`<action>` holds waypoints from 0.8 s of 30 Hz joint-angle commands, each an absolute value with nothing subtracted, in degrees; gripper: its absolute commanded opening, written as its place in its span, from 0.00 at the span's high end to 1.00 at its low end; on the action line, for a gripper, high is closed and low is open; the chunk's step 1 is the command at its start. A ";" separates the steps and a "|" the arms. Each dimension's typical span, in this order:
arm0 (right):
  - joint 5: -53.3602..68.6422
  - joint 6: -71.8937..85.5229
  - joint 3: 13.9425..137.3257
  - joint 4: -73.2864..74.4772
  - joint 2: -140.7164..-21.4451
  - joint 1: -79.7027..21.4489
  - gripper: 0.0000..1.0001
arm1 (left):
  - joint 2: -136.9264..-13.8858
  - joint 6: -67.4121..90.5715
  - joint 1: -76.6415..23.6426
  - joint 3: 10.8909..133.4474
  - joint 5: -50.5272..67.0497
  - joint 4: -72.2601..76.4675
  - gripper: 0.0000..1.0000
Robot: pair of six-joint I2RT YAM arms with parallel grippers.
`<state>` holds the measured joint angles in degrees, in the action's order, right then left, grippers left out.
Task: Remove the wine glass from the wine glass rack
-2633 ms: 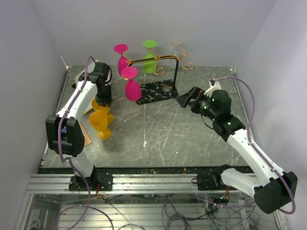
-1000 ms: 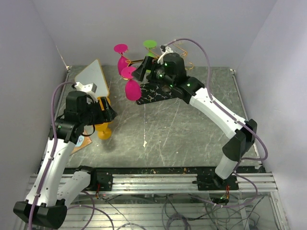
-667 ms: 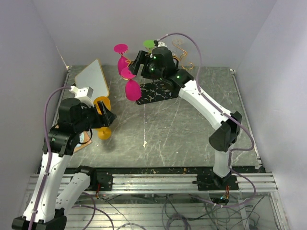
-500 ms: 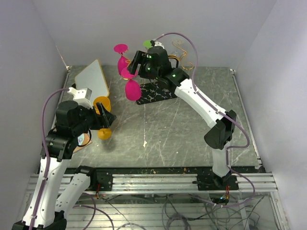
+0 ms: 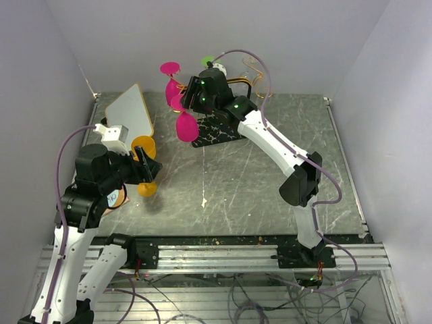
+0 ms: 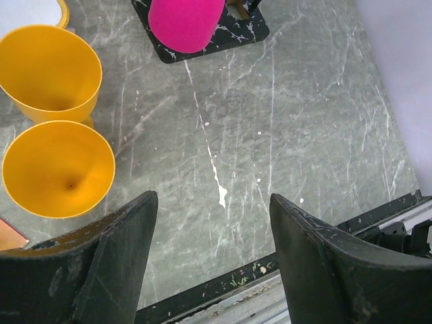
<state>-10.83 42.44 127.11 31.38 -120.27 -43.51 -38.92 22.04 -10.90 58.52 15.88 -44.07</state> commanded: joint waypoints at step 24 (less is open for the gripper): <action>-13.52 44.99 125.86 28.85 -118.79 -43.71 0.77 | -38.32 19.58 -10.55 62.09 13.84 -46.17 0.22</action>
<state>-11.86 44.56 126.74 29.36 -120.25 -43.59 -38.72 20.29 -10.90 59.64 14.72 -46.13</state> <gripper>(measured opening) 0.257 0.783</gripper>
